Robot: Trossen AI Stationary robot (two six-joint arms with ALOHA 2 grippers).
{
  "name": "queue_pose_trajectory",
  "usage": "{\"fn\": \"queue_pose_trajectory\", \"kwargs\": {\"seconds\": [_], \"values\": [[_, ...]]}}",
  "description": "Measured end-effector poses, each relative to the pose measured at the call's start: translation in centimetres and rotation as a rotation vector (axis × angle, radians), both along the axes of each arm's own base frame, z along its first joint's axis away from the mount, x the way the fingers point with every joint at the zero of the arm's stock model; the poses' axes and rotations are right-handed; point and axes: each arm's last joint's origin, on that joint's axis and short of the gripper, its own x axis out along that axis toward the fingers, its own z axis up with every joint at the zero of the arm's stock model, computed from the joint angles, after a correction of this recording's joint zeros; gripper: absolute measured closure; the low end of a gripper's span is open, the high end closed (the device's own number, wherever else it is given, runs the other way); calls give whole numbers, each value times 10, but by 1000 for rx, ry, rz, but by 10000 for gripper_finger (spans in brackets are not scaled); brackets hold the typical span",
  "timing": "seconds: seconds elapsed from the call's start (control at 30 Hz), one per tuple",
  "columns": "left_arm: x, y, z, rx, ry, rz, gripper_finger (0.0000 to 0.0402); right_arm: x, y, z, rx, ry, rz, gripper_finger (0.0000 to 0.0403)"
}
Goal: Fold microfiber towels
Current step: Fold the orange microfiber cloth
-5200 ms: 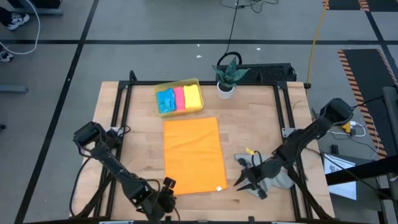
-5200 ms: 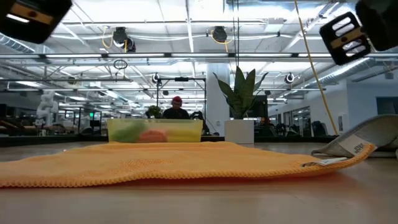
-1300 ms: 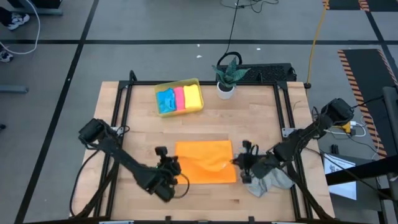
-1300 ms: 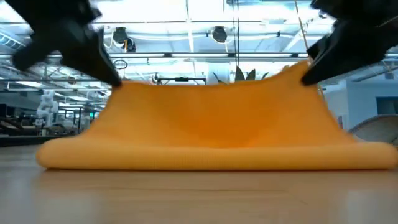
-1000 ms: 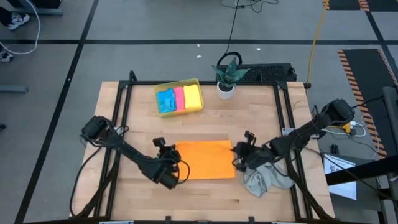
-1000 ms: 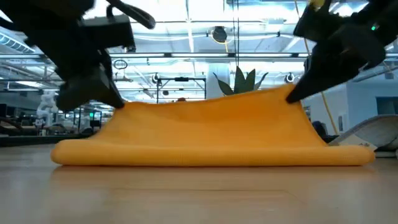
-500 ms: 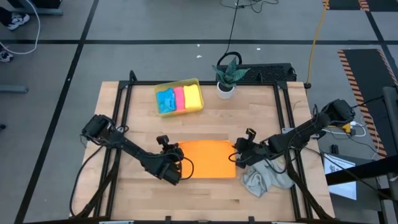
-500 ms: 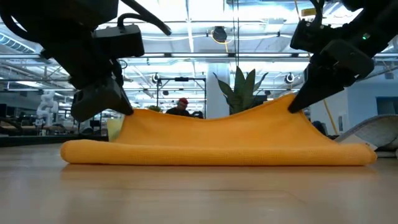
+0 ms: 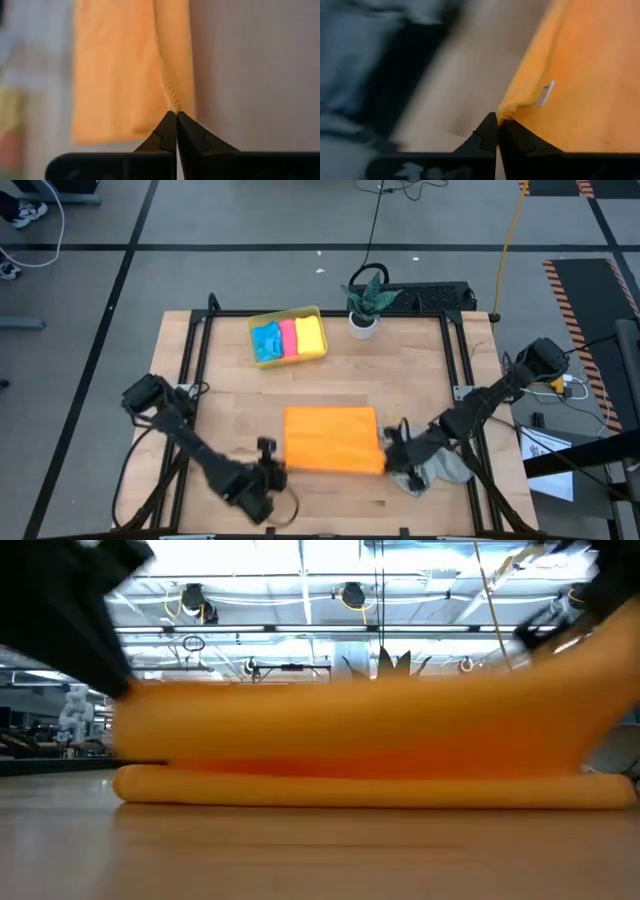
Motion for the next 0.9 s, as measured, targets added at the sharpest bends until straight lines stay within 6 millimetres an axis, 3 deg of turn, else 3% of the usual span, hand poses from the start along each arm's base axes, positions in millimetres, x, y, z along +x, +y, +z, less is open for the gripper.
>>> {"fn": "queue_pose_trajectory", "kwargs": {"seconds": [0.13, 0.27, 0.53, 0.67, 0.9], "values": [[-9, -32, 20, -42, -60, -139, 399, -5, 22, 13, 68, -162, 194, 402], [-13, -39, 34, 61, -162, -145, 399, -6, 25, 16, 55, -219, 183, 402], [2, 13, 29, 165, -165, 178, 399, 7, -10, 2, -134, -118, -264, 402], [11, 45, 10, 196, -122, 301, 397, 10, -32, -7, -160, -5, -474, 402], [16, 90, -23, 178, -80, 461, 396, 6, -59, -25, -167, 99, -624, 402]]}}
